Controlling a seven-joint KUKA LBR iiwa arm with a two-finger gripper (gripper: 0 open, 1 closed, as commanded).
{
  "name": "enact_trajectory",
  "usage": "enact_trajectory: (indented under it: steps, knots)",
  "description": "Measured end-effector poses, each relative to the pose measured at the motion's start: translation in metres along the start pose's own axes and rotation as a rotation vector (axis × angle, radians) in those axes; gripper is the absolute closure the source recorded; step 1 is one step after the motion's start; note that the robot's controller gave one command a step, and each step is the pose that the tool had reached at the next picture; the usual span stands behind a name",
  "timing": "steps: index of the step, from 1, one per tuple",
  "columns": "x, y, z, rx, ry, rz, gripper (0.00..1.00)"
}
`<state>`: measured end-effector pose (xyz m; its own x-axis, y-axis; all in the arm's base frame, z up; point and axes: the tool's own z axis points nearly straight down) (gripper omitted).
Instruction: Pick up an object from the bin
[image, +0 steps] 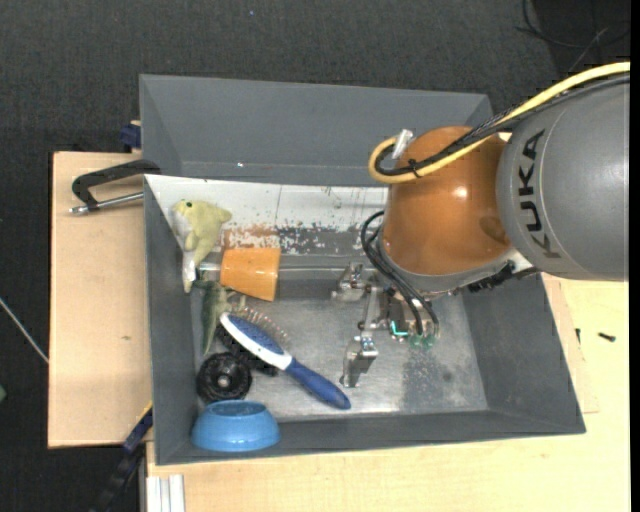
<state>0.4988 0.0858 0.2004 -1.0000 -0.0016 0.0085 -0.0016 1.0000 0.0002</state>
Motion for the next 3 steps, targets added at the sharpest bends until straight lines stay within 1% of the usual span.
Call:
enact_trajectory:
  steps: [1,2,3]
  knots:
    - [0.009,-0.016,0.116,0.001,-0.002,-0.271,0.0]
    - [-0.002,0.016,0.123,0.001,-0.015,-0.583,0.0]
    - [0.0,0.015,0.123,0.002,-0.005,-0.578,1.0]
